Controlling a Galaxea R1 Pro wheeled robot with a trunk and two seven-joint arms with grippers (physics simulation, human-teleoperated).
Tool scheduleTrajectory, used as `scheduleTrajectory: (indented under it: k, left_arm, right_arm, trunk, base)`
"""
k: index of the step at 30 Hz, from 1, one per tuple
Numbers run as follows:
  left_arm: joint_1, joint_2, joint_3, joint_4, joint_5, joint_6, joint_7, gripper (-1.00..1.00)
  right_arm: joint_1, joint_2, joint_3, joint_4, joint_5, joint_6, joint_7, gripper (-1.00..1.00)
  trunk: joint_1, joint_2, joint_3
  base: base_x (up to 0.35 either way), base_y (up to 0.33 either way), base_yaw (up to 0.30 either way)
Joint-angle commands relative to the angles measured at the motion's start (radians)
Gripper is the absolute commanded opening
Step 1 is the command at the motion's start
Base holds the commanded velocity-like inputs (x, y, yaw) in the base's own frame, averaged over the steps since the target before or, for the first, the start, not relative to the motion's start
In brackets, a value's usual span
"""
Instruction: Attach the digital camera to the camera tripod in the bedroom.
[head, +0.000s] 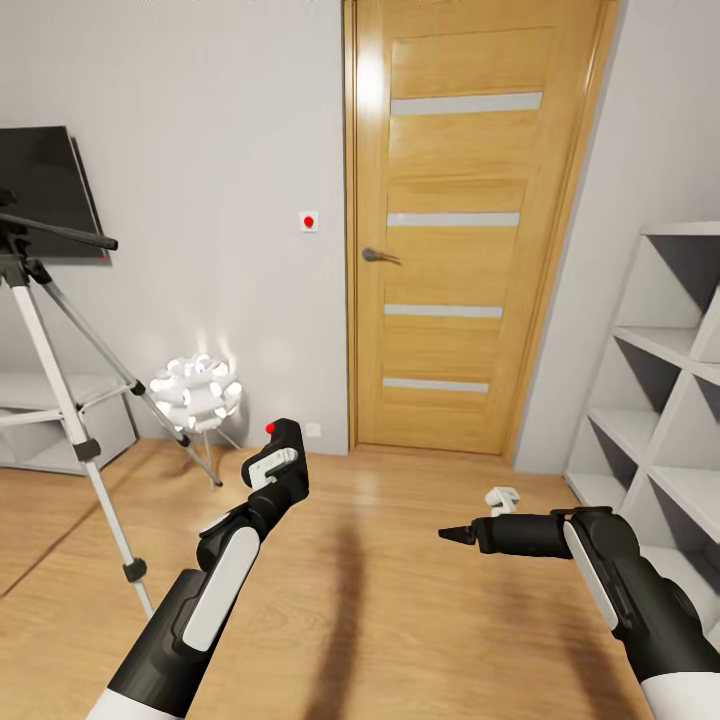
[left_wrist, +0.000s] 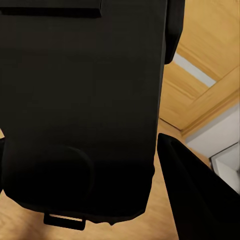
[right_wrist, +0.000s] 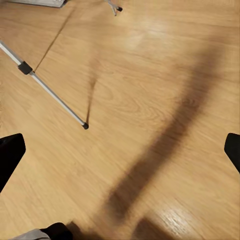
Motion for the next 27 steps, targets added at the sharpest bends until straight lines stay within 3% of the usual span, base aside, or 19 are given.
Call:
scheduleTrajectory:
  k: [1,27]
  left_arm:
    - [-0.001,0.000,-0.001,-0.002,0.009,0.002,0.007,-1.00]
    - [0.000,0.001,-0.001,-0.001,0.009,0.002,0.007,-1.00]
  right_arm:
    - [-0.001,0.000,-0.001,0.000,-0.006,0.008,-0.002,1.00]
    - [-0.001,0.000,0.002,0.000,-0.005,0.008,-0.002,1.00]
  trunk:
    - [-0.004,0.007,0.002]
    - [-0.104,0.189,0.084]
  base:
    - [0.000,0.000,0.000]
    - [0.000,0.000,0.000]
